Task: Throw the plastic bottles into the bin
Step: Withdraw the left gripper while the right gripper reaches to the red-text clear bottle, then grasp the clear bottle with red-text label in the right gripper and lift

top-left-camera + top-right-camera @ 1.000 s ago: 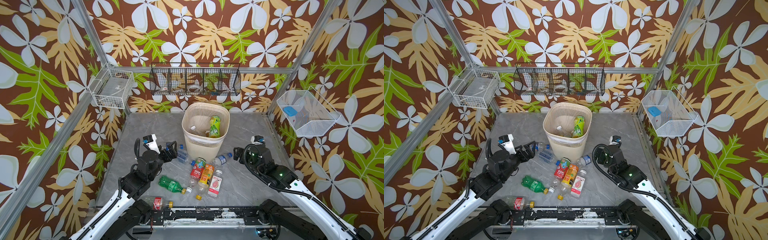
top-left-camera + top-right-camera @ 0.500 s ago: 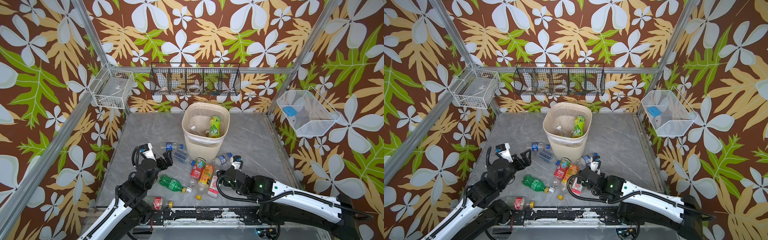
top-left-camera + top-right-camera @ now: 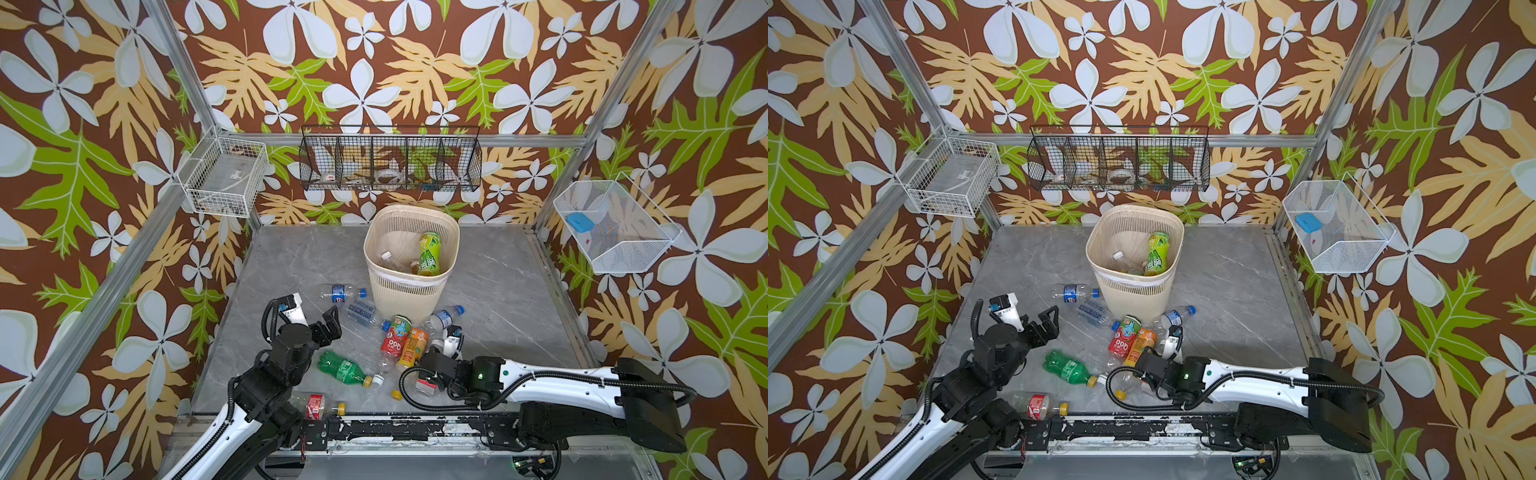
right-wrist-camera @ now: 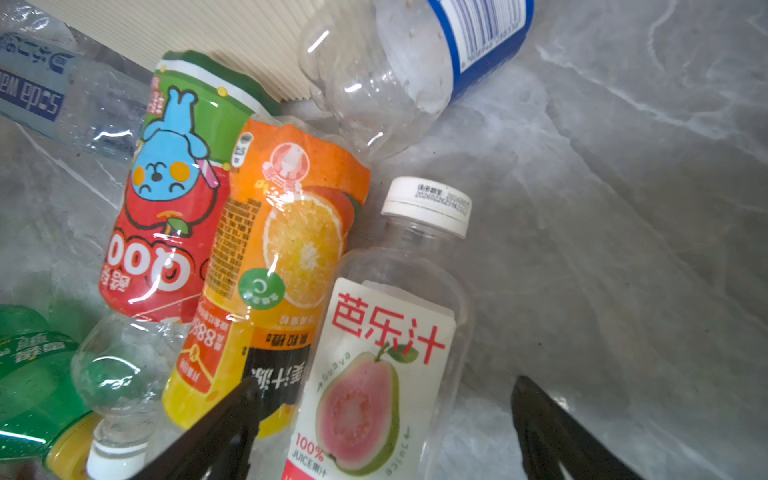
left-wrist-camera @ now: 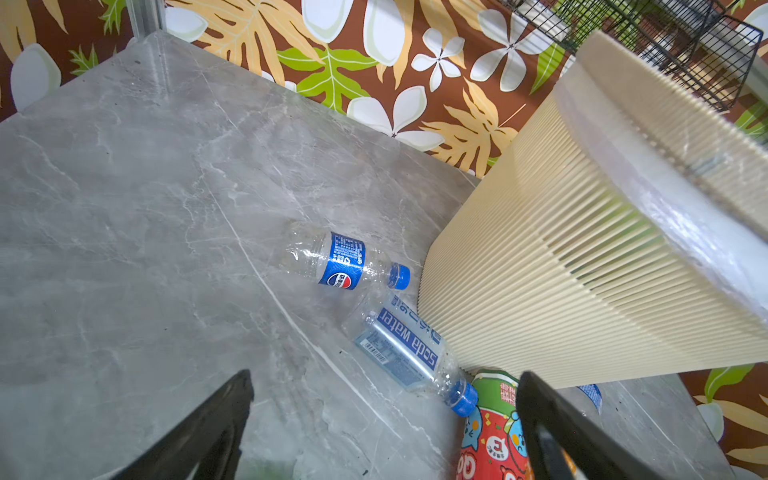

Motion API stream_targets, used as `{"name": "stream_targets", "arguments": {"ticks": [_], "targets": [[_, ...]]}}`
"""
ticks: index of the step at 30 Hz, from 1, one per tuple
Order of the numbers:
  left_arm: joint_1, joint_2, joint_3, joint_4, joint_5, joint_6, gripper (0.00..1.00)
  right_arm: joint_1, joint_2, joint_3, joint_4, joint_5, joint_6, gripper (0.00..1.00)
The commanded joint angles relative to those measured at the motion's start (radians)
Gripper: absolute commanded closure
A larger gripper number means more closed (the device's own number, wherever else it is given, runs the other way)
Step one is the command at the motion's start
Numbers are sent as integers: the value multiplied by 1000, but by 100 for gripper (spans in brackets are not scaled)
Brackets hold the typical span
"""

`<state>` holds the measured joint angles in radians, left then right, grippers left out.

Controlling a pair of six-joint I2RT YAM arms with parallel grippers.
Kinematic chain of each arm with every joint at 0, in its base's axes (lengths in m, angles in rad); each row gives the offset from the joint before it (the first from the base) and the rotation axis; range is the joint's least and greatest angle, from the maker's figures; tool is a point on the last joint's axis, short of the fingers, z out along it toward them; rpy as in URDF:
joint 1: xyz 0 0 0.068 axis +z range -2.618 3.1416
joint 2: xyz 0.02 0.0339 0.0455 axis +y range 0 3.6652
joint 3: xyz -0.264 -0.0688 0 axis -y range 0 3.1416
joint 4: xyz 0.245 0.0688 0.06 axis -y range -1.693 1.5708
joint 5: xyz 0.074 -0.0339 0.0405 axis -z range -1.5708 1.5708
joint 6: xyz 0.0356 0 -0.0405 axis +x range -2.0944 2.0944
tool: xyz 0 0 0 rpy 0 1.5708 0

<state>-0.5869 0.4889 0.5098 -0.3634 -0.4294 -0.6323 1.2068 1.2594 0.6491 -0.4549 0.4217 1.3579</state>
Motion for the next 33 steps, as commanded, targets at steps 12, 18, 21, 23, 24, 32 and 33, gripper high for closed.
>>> {"name": "stream_targets", "arguments": {"ticks": [12, 18, 21, 23, 24, 32, 33], "targets": [[2, -6, -16, -14, -14, -44, 0, -51, 123, -35, 122, -22, -25, 11], [2, -1, -18, -16, -16, -56, 0, -61, 177, -29, 138, -38, -41, 19], [2, 7, -19, -16, -16, -60, 0, -60, 186, -20, 135, -37, -45, 27], [2, 14, -21, -16, -13, -63, 0, -60, 186, -17, 129, -34, -45, 32], [2, 17, -22, -17, -12, -63, 0, -60, 181, -16, 126, -31, -46, 35], [2, 19, -37, -6, -2, -81, 0, -61, 71, -14, 49, 24, -49, 45], [2, 19, -39, -6, 0, -84, 0, -60, 44, -11, 22, 41, -51, 45]]}}
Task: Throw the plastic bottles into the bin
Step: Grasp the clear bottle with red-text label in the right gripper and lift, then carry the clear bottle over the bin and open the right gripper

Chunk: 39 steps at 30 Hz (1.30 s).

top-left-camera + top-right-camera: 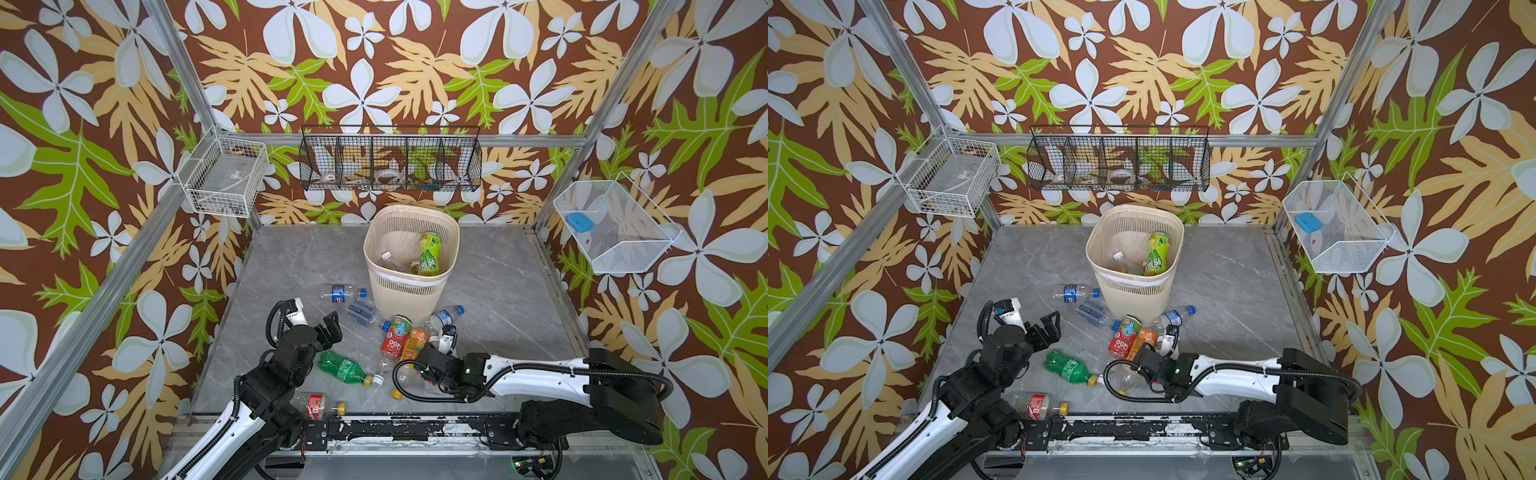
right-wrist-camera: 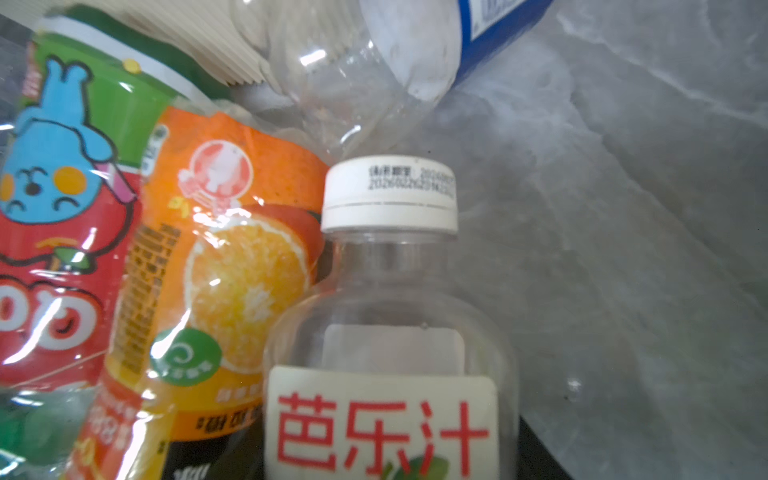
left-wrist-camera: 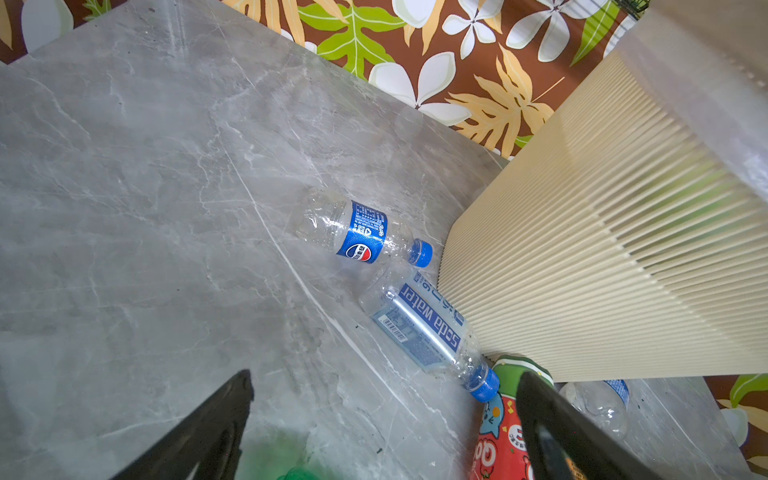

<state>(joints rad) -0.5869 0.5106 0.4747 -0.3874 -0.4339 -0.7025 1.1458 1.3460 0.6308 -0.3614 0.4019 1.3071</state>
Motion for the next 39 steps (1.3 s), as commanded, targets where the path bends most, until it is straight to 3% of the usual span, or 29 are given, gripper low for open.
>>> {"name": "stream_targets", "arguments": {"ticks": [1, 5, 11, 17, 21, 27, 39], "targets": [[2, -3, -5, 18, 4, -14, 0, -1, -69, 14, -99, 76, -4, 45], [2, -10, -8, 7, 6, -24, 0, -24, -210, 88, -241, 167, -72, 46], [2, -40, -18, -17, 14, -54, 0, -147, -352, 335, -357, 245, -354, 46], [2, -69, -24, -47, 11, -77, 0, -308, -232, 705, -363, 210, -693, 46], [2, -73, -19, -70, 7, -84, 0, -375, -95, 942, -310, 146, -835, 46], [2, -68, -16, -95, 14, -100, 0, -439, 112, 1123, -235, 41, -895, 46], [2, -59, -16, -108, 11, -106, 0, -527, 252, 1140, -184, -38, -899, 46]]}}
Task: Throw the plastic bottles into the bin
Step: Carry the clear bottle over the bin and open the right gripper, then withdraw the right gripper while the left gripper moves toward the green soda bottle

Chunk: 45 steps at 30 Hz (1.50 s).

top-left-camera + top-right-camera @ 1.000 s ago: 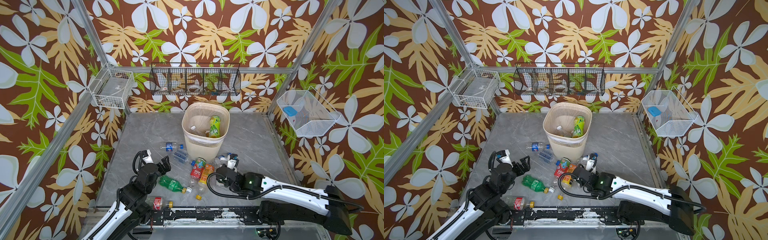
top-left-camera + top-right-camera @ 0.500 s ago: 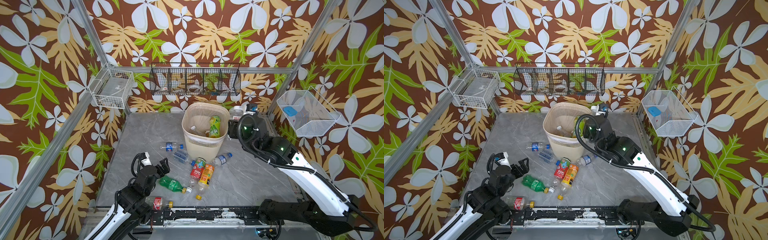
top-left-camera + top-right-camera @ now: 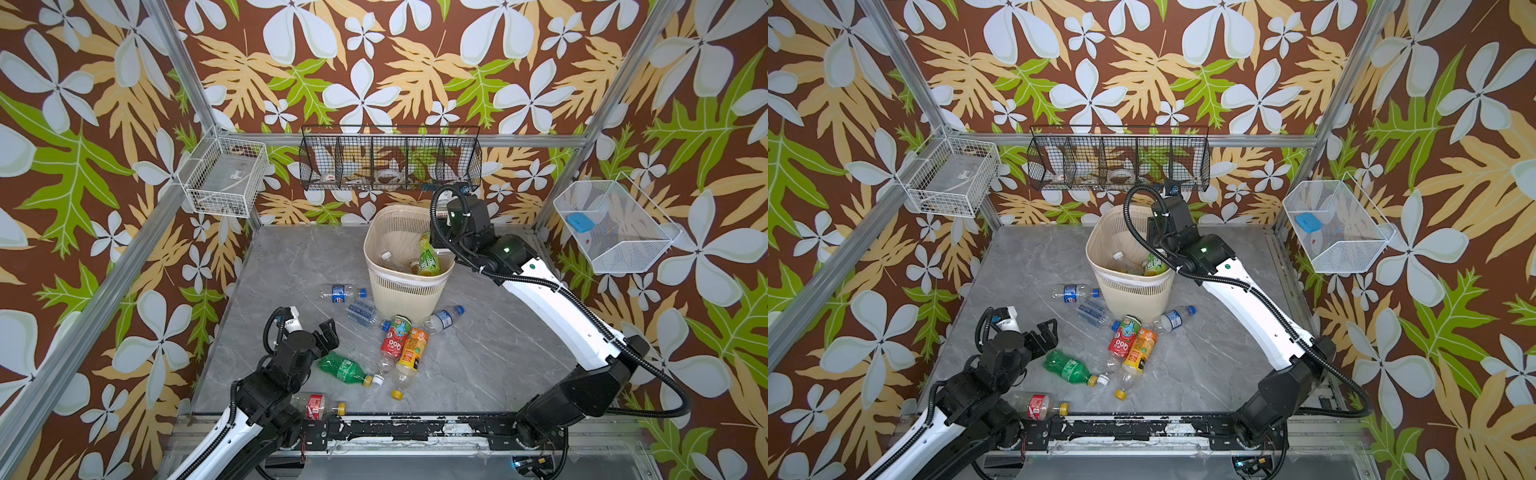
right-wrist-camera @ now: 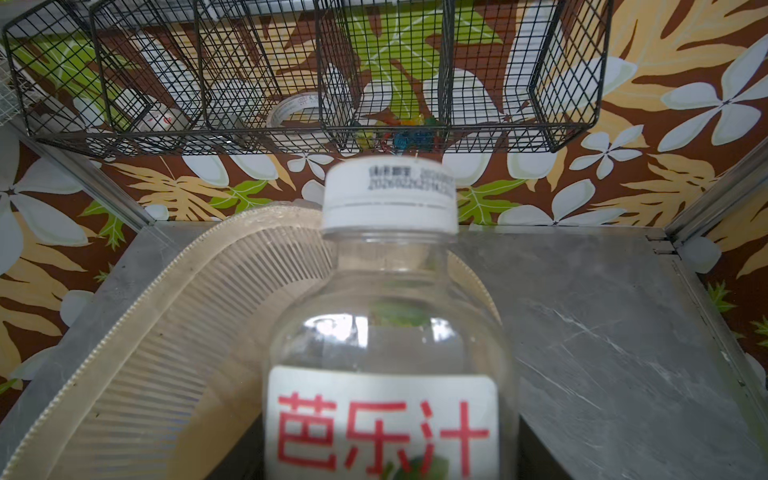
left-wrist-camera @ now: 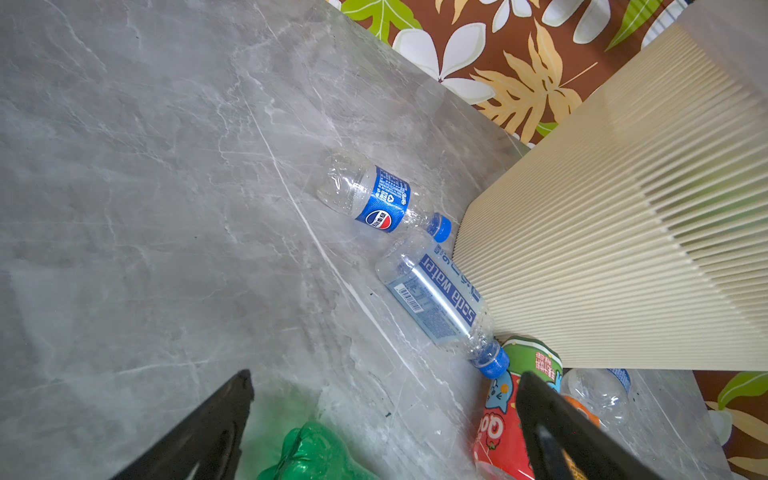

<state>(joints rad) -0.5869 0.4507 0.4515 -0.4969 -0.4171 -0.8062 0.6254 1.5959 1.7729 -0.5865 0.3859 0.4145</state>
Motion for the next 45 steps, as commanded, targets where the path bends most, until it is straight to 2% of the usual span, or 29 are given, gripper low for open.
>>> {"name": "stream_targets", "arguments": {"ticks": [1, 5, 10, 15, 18, 23, 26, 33, 39, 45], "targets": [[2, 3, 6, 1, -6, -2, 0, -9, 2, -5, 43, -25, -5, 46], [2, 2, 5, 1, -6, -4, 0, -13, 13, -7, 49, -38, 0, 42], [2, 5, 6, 0, -2, -9, 0, -15, -16, -23, 72, -41, 7, 12], [2, 10, 6, -4, 4, -18, 0, -15, -124, -71, 91, -18, -2, 1], [2, 13, 5, -6, 6, -28, 0, -15, -269, -241, 133, 2, 32, 0], [2, 25, 0, -1, 19, -58, 0, -15, -594, -656, 221, 3, 143, 1], [2, 45, -10, 18, 42, -82, 0, -16, -704, -767, 163, 41, 201, 0], [2, 114, -8, -7, 147, -167, 0, -16, -776, -856, 136, 49, 236, 0], [2, 178, 1, -132, 264, -249, 9, -17, -753, -879, 171, 48, 216, 0], [2, 128, -13, -194, 300, -312, 13, -16, -744, -884, 176, 64, 174, 1]]}}
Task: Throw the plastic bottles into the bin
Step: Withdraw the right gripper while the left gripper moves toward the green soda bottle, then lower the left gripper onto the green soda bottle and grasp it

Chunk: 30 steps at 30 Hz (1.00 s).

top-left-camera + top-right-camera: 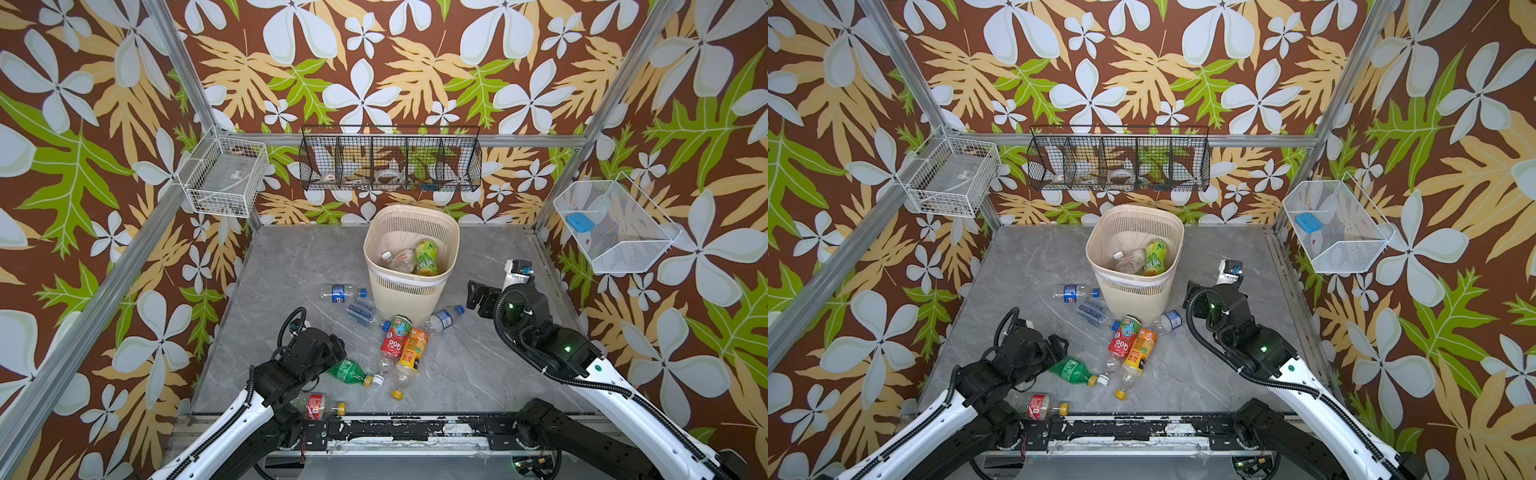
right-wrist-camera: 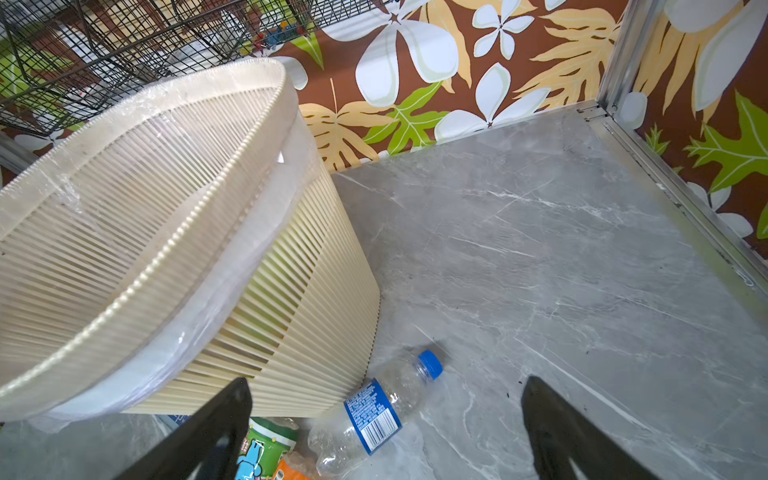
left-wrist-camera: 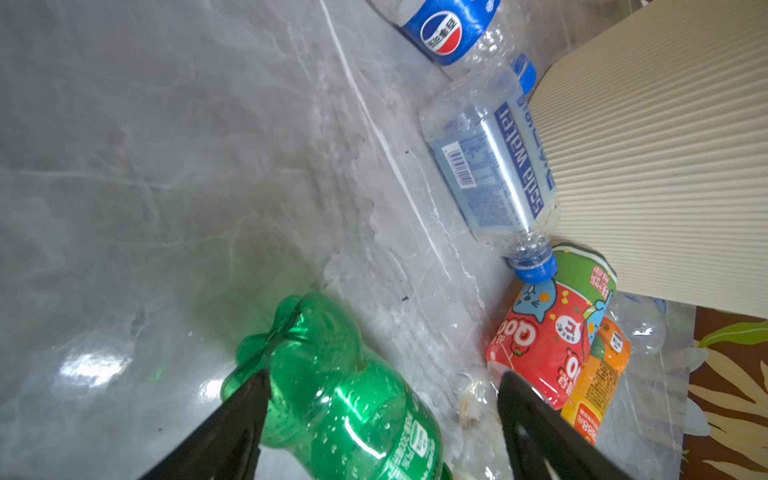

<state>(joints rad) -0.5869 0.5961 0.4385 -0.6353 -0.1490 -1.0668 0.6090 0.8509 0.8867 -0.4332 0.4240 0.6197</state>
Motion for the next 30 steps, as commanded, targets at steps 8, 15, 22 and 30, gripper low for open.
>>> {"name": "stream_targets", "arguments": {"ticks": [8, 15, 22, 30], "targets": [[1, -23, -39, -34, 76, -88, 14, 0, -23, -21, 17, 58, -50, 0], [-1, 14, -41, 18, 116, -85, 14, -1, -43, -37, 10, 70, -49, 0], [-1, 20, -51, 88, 106, -110, 14, 0, -49, -43, 10, 77, -42, 0], [-7, 100, 12, 61, 102, -89, 14, 0, -46, -29, -3, 78, -43, 0]]}}
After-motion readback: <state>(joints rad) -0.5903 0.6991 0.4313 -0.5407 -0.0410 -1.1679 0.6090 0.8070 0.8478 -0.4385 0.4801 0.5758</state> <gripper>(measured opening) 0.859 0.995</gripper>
